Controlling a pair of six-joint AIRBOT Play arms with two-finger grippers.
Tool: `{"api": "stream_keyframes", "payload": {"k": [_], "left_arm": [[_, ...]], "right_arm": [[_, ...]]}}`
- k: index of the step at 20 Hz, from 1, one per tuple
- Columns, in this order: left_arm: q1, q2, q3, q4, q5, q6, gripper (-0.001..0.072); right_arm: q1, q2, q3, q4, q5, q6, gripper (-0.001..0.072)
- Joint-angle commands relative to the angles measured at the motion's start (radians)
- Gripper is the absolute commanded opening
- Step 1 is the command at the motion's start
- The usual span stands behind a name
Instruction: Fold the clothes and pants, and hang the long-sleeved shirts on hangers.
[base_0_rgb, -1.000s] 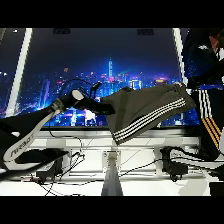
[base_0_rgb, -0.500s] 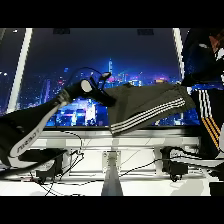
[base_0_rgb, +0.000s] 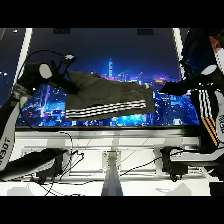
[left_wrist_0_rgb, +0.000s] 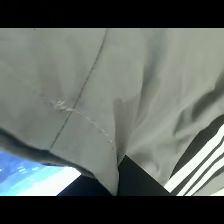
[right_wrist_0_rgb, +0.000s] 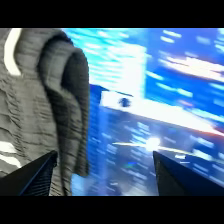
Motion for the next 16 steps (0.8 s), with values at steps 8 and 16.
{"api": "stream_keyframes", "payload": {"k": [8,16], "left_arm": [[0.039,-0.057,0.001,-0.016,0.0,0.013,0.0008],[0.041,-0.04,0.046,-0.011,0.049,0.014,0.0691]], "right_arm": [[0.284,-0.167,-0.047,0.187,-0.094,0.001,0.0672],[0.331,0.069,0.034,0.079,-0.206,0.1,0.002]]}}
